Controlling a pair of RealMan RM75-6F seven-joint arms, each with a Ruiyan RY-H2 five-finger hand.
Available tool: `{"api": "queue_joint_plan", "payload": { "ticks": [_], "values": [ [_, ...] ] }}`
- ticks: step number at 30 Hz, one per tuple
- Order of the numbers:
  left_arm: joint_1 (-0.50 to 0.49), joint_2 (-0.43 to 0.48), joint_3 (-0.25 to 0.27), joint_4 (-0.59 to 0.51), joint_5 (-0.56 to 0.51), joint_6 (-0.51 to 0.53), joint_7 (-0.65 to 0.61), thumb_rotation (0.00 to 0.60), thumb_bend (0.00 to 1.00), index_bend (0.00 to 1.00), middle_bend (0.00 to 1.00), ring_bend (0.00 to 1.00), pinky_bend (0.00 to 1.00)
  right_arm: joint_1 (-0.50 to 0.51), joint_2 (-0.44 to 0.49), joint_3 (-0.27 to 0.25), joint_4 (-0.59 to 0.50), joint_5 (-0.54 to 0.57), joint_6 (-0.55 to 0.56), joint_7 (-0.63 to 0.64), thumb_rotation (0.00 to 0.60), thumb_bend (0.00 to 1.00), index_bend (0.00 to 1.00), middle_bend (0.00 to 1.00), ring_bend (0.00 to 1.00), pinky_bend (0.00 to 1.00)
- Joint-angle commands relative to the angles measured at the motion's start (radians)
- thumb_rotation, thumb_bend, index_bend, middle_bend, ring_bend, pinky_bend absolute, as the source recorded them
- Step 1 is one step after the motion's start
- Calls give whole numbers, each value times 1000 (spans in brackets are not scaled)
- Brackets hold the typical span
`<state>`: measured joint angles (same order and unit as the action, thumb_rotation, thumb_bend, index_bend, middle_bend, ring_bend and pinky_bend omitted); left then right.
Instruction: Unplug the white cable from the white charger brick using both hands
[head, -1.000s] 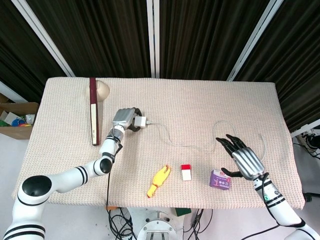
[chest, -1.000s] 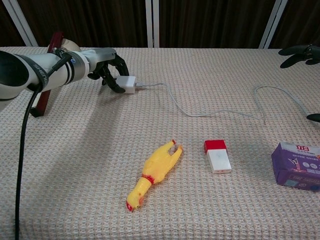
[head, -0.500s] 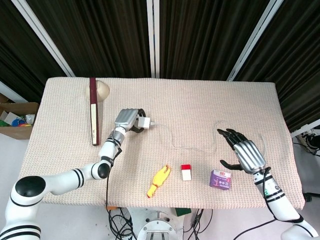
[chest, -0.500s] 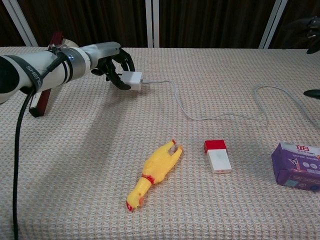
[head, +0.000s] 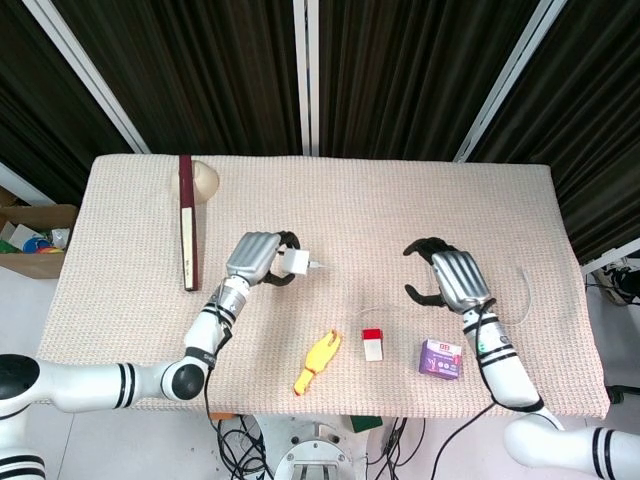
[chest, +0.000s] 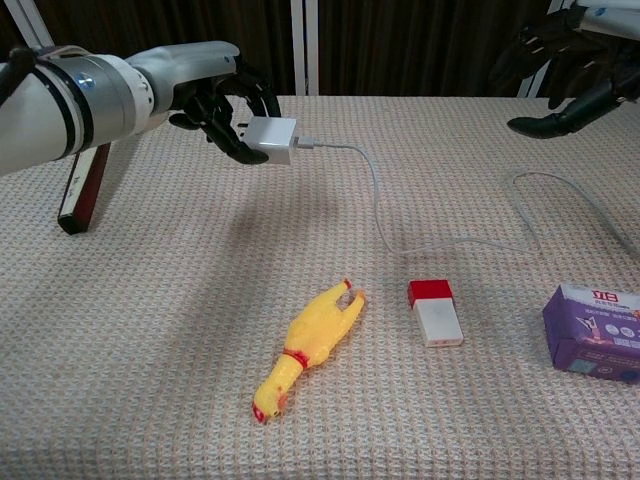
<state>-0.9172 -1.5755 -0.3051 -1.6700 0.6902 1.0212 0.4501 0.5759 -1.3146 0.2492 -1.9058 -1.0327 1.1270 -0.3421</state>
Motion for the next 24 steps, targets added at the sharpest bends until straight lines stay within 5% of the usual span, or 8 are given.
{"api": "queue_joint_plan", "payload": {
  "ticks": [1, 10, 24],
  "values": [
    [-6, -4, 8, -55, -37, 70, 63, 600, 317, 577, 520, 737, 961, 114, -129, 63, -17, 176, 30, -187, 600, 305, 432, 330, 221, 443],
    [-40, -59, -6, -77, -91, 133, 130, 600, 325, 577, 523, 751, 963, 255, -292, 114, 49, 380, 109, -362, 600, 305, 487, 353, 228, 455],
    [-69, -68, -48, -88, -167, 136, 138, 600, 325, 577, 523, 753, 964, 315, -431, 131, 165, 408, 153, -344, 600, 304, 548, 393, 254, 458]
  ]
}}
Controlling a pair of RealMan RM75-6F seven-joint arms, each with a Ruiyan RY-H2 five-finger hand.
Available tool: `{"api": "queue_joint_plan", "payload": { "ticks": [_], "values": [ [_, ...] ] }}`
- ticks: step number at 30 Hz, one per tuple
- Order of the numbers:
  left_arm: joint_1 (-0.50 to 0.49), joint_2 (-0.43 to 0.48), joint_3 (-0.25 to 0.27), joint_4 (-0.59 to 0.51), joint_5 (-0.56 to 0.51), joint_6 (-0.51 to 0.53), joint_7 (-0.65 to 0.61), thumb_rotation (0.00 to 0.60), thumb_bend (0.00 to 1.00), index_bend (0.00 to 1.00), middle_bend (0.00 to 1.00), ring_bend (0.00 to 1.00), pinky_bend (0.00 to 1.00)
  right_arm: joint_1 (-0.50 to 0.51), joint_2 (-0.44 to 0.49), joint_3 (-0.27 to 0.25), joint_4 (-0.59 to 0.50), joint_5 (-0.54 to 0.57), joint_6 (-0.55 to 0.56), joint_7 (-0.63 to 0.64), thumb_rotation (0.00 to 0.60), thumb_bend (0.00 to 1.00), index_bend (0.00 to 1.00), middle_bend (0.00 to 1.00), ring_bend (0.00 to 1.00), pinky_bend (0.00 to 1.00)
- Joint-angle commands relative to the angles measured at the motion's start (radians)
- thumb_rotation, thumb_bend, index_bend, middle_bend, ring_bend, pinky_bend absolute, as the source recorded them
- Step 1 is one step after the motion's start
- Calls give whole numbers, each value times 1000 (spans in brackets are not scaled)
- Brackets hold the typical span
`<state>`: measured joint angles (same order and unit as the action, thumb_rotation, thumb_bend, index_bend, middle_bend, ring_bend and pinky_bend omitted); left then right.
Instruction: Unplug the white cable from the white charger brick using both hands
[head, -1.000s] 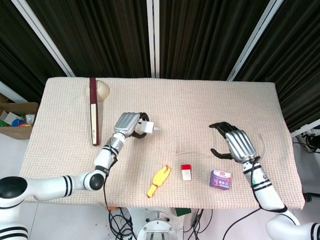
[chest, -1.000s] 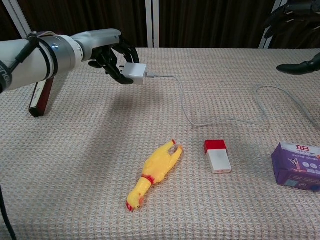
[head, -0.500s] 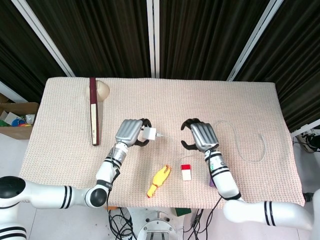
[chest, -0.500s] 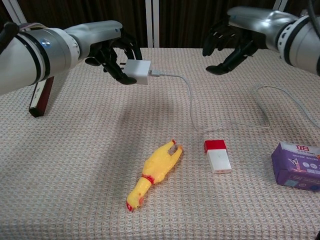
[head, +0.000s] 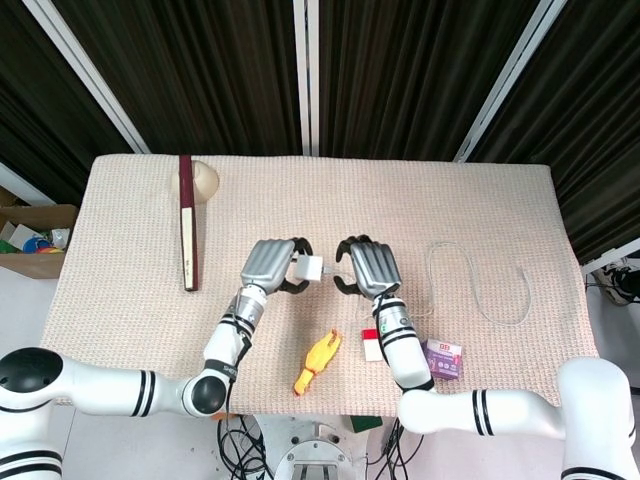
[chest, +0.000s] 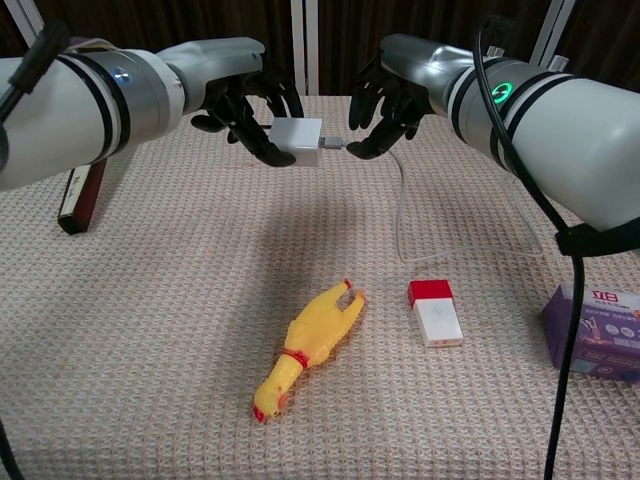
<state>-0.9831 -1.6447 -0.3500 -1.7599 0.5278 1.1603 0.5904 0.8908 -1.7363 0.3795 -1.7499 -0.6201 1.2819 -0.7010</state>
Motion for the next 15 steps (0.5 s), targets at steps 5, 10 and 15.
{"api": "queue_joint_plan", "payload": {
  "ticks": [5, 10, 15],
  "values": [
    [-11, 3, -11, 0, -18, -9, -6, 600, 325, 577, 523, 753, 964, 6, -22, -2, 23, -10, 0, 18, 600, 304, 554, 397, 258, 459],
    [-16, 3, -8, -4, -18, -7, -7, 600, 325, 577, 523, 753, 964, 15, -37, -4, 34, -15, 10, 7, 600, 306, 561, 403, 260, 459],
    [-20, 3, -4, -4, -18, -2, -5, 600, 325, 577, 523, 753, 964, 17, -43, 1, 34, -16, 17, 7, 600, 326, 574, 408, 262, 460]
  ]
}}
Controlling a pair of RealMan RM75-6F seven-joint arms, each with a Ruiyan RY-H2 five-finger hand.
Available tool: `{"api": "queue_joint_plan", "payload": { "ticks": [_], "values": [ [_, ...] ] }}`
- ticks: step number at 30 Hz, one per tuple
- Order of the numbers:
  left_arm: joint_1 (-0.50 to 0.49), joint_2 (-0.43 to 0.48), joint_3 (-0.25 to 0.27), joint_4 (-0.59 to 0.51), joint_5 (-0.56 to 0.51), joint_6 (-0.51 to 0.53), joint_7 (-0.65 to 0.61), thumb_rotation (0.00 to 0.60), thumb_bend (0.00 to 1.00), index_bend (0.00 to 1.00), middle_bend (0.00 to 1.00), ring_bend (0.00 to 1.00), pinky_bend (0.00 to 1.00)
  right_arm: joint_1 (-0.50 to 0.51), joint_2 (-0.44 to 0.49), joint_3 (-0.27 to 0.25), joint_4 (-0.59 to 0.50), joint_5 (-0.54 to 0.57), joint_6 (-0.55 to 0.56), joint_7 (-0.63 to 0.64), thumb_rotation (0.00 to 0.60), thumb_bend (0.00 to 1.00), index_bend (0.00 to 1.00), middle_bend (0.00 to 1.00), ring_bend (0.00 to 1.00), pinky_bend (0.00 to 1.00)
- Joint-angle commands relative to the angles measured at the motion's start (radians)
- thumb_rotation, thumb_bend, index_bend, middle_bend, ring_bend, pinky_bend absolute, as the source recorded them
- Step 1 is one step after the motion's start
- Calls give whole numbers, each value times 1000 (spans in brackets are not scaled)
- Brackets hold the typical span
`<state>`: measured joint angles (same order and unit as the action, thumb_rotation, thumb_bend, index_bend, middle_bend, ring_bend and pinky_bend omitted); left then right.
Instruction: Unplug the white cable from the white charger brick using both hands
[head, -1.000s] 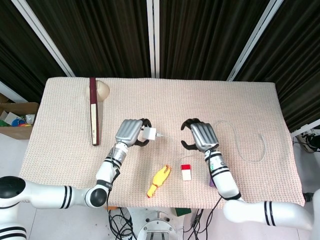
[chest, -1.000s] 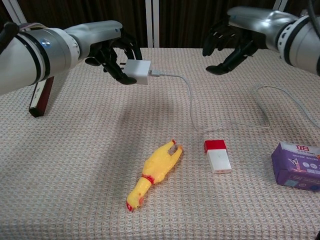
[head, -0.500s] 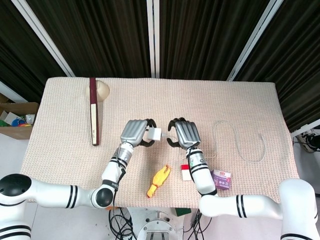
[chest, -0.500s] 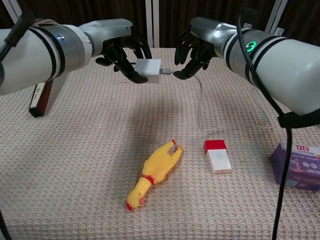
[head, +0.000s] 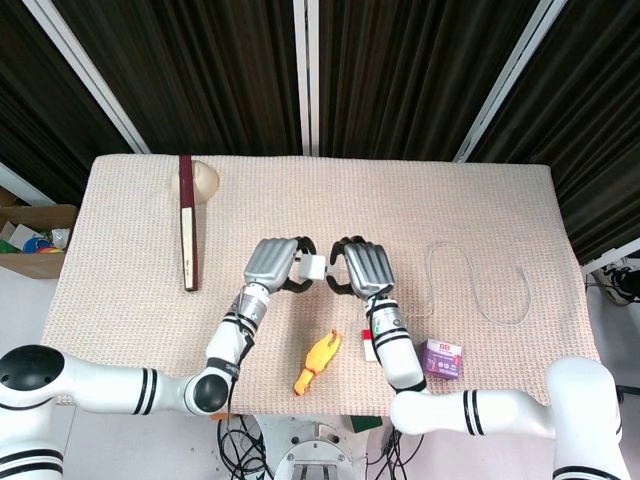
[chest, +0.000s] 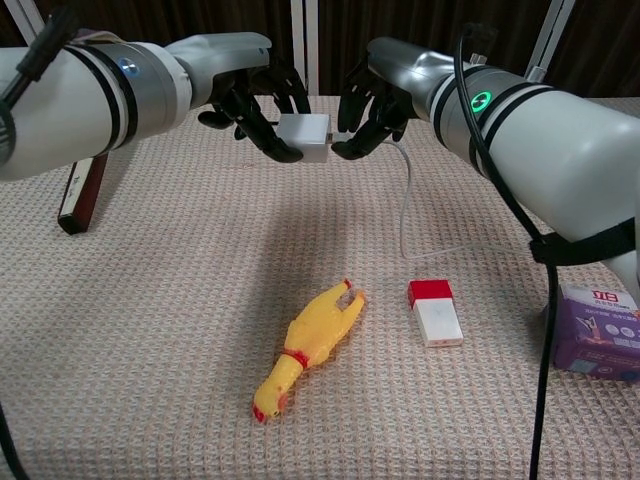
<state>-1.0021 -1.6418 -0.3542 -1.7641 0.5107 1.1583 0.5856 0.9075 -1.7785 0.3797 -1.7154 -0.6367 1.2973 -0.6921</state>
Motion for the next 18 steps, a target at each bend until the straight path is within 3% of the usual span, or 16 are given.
{"api": "queue_joint_plan", "payload": {
  "ticks": [1, 18],
  "values": [
    [-1, 0, 1, 0, -2, 1, 0, 600, 325, 577, 523, 753, 964, 1, -2, 1, 0, 1, 3, -4, 600, 327, 577, 410, 262, 459],
    [-9, 4, 8, -6, -2, 6, 1, 600, 325, 577, 525, 753, 964, 7, -10, 2, 4, 14, 10, -22, 600, 344, 583, 413, 268, 446]
  ]
}}
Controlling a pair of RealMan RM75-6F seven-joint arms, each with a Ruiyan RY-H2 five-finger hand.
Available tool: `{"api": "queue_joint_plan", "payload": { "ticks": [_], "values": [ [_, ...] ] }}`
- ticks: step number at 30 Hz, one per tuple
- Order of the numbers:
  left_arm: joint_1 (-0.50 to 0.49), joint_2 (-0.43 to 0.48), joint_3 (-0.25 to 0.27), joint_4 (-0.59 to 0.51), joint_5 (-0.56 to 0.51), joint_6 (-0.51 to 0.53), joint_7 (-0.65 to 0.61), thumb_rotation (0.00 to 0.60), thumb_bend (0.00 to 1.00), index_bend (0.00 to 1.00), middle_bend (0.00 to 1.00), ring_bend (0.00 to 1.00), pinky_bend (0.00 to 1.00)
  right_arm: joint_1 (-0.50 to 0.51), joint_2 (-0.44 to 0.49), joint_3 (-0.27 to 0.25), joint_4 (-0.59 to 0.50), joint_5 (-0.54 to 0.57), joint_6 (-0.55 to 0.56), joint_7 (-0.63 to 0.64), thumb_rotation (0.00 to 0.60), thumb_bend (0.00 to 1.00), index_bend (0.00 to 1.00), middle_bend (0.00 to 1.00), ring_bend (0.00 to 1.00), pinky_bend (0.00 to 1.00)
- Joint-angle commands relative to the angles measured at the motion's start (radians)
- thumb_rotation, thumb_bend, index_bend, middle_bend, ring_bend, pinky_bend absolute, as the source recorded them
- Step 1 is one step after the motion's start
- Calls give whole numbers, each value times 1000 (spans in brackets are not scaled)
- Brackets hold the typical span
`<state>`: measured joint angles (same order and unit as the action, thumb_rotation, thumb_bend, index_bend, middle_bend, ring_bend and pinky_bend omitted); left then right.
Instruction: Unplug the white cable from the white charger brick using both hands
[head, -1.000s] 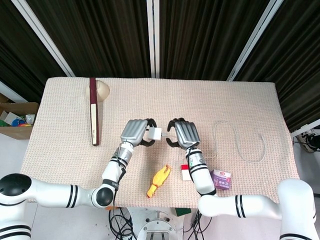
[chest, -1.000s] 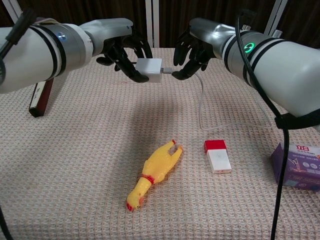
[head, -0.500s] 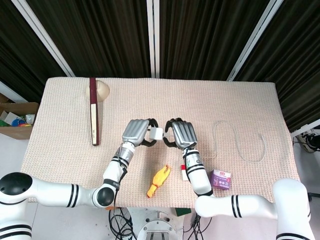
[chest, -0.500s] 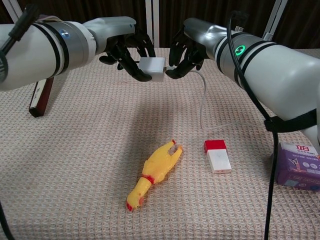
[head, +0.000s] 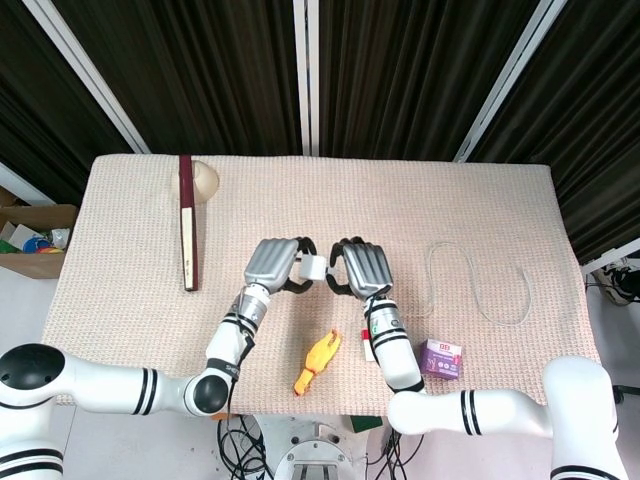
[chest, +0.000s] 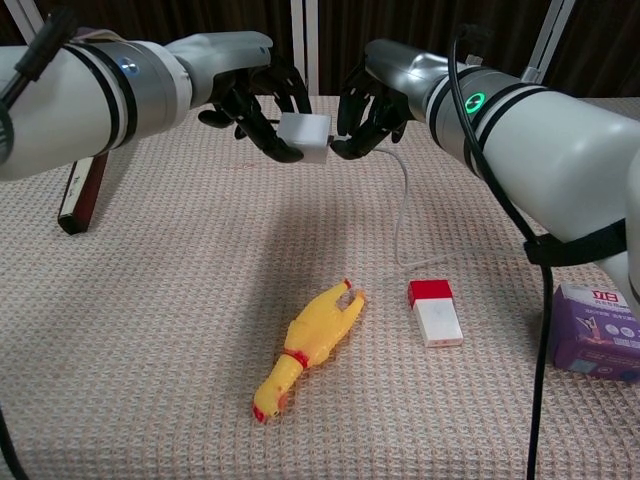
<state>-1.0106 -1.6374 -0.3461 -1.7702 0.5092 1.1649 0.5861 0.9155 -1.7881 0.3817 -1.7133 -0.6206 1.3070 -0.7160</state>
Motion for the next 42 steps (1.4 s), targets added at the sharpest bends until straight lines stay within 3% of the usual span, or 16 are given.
{"api": "queue_joint_plan", "payload": {
  "ticks": [1, 8, 14, 26, 36, 39, 42],
  "values": [
    [-2, -1, -1, -1, -4, 0, 1, 600, 325, 577, 525, 753, 964, -1, -1, -1, 4, -1, -1, 4, 600, 343, 580, 413, 268, 446],
    [-9, -3, -2, 5, -6, -3, 2, 600, 325, 577, 526, 753, 964, 1, -6, -1, 18, 7, -15, 5, 600, 351, 580, 428, 275, 445],
    [-12, 0, 4, 14, -5, -3, 8, 600, 326, 576, 525, 753, 964, 0, -6, -3, 28, 1, -17, 9, 600, 430, 597, 492, 313, 447],
    [-1, 20, 25, 41, 6, -14, 6, 600, 326, 577, 525, 752, 963, -35, 56, -21, -7, -17, -19, 24, 600, 429, 600, 476, 313, 448],
    [12, -3, 109, 215, 46, -47, 43, 600, 327, 577, 516, 733, 953, -73, 120, -42, -19, -14, -32, 44, 600, 429, 600, 468, 313, 448],
    [17, -6, 129, 257, 45, -75, 53, 600, 320, 551, 498, 640, 917, -73, 122, -42, -5, -4, -43, 46, 600, 429, 600, 466, 313, 448],
    [23, -3, 139, 275, 60, -71, 64, 600, 274, 402, 400, 422, 681, -65, 110, -39, 22, 6, -59, 50, 600, 428, 601, 465, 313, 448]
  ]
}}
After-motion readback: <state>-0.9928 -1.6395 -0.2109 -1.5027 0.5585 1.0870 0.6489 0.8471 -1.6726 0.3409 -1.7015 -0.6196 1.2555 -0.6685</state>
